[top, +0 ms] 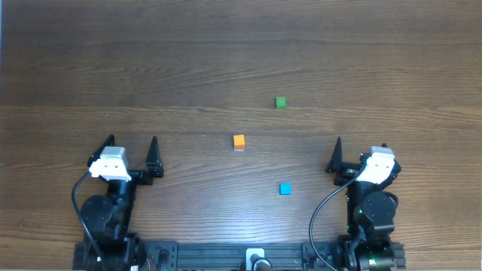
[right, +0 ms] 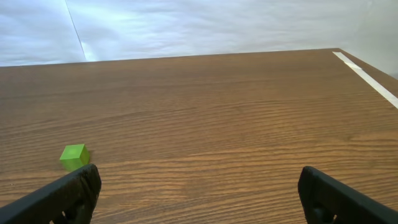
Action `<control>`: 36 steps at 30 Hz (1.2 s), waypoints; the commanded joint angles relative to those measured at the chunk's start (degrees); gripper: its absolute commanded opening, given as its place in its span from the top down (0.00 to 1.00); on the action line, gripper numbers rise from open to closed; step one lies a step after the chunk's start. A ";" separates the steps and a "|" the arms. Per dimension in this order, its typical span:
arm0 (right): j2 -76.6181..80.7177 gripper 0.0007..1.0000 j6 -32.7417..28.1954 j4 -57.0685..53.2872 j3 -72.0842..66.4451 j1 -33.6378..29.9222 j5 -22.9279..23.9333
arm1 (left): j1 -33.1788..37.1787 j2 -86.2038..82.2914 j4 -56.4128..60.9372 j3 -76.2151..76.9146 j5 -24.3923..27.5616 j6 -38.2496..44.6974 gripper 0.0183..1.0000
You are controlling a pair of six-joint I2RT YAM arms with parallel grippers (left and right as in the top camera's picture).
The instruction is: Stack Cubes
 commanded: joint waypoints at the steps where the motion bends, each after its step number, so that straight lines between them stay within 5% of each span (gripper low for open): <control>1: -0.33 0.01 -0.44 0.09 -0.44 -0.26 0.52 | 0.44 -0.57 0.17 -0.42 0.55 0.83 0.00; 11: -0.33 0.01 1.57 2.97 -0.44 -0.26 -2.97 | 0.44 -0.57 0.17 -0.42 0.55 0.83 0.00; 15: -0.33 0.01 9.90 8.11 -0.09 -0.26 -14.10 | 0.44 -0.57 0.17 -0.42 0.55 0.83 0.00; 20: -0.20 0.01 11.17 9.09 4.59 -0.24 -29.22 | 0.44 -0.57 0.17 -0.42 0.55 0.83 0.00; 36: 36.48 0.01 7.76 -27.26 58.07 0.94 -30.16 | 0.44 -0.57 0.17 -0.42 0.55 0.83 0.00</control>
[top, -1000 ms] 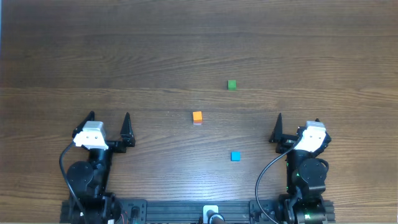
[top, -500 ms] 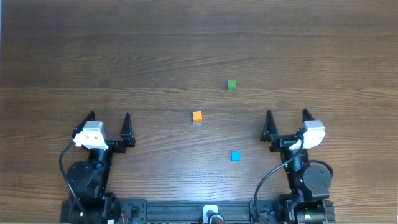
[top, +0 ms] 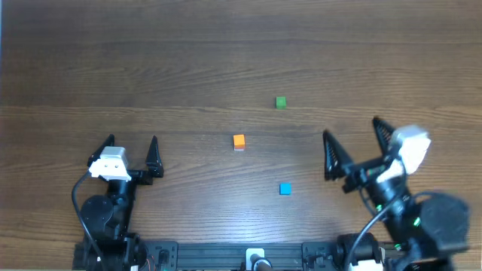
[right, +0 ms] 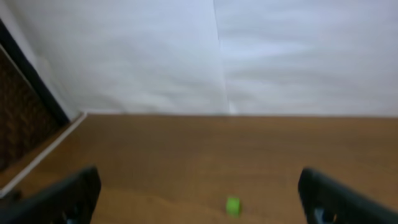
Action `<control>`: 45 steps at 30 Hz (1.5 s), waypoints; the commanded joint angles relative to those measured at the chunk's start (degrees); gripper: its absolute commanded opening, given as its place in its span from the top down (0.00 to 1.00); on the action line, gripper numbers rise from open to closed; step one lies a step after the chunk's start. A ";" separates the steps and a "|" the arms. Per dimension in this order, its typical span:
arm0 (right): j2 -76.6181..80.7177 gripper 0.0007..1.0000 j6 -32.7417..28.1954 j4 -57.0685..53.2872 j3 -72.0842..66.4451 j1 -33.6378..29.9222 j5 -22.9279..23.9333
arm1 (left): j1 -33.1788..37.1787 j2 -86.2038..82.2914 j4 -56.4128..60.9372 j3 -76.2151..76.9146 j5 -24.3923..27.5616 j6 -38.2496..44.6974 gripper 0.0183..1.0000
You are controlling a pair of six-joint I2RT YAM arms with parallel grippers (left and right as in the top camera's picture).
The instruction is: Stack Cubes
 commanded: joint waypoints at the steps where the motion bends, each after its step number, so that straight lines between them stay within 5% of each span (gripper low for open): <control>1: 16.06 0.01 -1.07 -10.10 14.32 1.09 -0.68 | 0.42 -0.48 0.11 -0.39 0.57 0.83 0.00; 9: 45.57 0.01 2.03 -25.68 33.05 8.90 6.93 | 0.42 -0.48 0.11 -0.39 0.57 0.85 0.00; 21: 78.38 0.01 16.37 -27.52 39.36 19.37 20.09 | 0.42 -0.48 0.11 -0.39 0.57 0.83 0.00; 45: 93.04 0.01 12.31 -22.29 39.34 15.04 21.73 | 0.42 -0.48 0.11 -0.39 0.57 0.83 0.00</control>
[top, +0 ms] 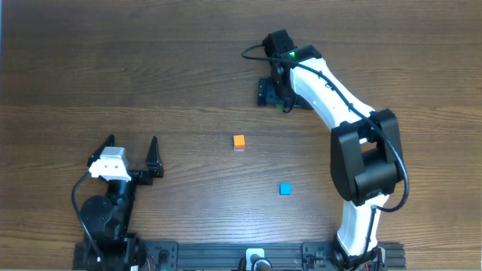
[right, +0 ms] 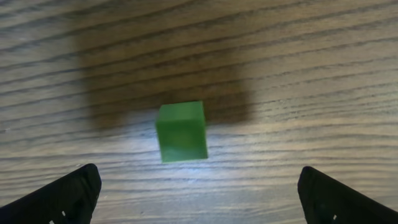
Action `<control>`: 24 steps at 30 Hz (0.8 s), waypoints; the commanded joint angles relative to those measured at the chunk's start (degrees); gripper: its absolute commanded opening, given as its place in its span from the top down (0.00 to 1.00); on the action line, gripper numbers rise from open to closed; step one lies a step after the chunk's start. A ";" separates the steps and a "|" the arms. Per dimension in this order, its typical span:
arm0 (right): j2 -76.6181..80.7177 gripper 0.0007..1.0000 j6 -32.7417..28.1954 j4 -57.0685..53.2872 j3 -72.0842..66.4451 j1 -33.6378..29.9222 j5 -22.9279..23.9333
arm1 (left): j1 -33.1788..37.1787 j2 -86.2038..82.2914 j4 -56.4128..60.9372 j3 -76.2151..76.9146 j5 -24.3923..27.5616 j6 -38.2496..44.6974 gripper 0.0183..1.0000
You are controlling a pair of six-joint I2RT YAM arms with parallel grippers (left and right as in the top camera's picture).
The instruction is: Stack Cubes
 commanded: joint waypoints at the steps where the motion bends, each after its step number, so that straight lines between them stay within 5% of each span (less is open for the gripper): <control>1: 1.99 0.01 -2.21 0.37 1.05 -0.52 0.72 | 0.39 -0.42 0.04 -0.39 0.37 0.83 0.00; 11: 4.76 0.03 -4.98 3.02 1.05 -0.76 0.42 | 0.39 -0.42 0.04 -0.39 0.37 0.83 0.00; 18: 4.76 0.30 -5.20 3.34 1.05 -0.66 0.07 | 0.39 -0.42 0.04 -0.39 0.37 0.85 0.00; 24: 4.76 0.43 -5.18 3.34 1.05 -0.61 -1.20 | 0.39 -0.42 0.04 -0.39 0.37 0.83 0.00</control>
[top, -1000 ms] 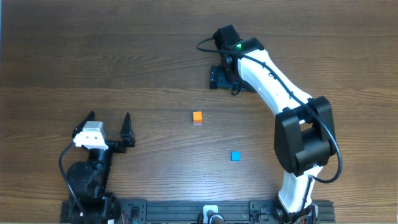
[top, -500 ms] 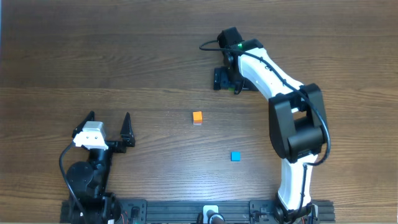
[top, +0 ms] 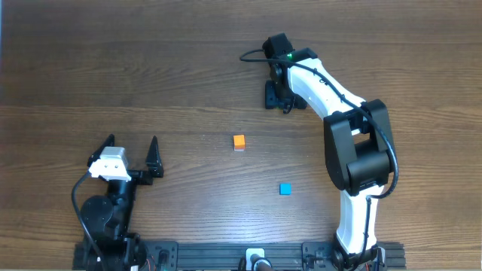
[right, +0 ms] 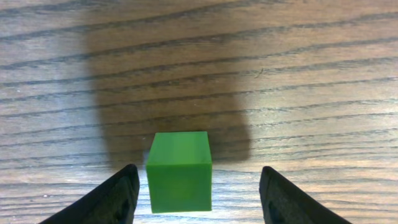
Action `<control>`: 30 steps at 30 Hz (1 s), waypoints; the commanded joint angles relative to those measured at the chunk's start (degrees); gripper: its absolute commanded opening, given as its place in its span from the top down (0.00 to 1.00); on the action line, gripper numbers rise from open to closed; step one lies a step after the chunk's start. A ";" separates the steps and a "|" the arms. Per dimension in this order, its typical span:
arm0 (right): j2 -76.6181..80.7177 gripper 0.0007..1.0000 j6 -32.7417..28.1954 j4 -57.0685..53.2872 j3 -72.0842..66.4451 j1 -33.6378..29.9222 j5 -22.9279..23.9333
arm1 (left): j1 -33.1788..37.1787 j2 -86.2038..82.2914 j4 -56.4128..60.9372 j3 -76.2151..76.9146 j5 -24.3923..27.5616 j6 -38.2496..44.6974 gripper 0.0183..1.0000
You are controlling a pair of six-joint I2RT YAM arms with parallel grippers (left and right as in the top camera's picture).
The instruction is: Stack Cubes
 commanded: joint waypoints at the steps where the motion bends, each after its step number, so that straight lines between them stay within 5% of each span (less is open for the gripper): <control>1: 0.59 0.44 -0.11 0.15 1.05 -0.02 -0.92 | 0.39 -0.42 0.04 -0.39 0.37 0.83 0.00; 30: 0.59 0.77 -0.09 1.84 -0.46 0.31 -1.75 | 0.39 -0.42 0.04 -0.39 0.37 0.83 0.00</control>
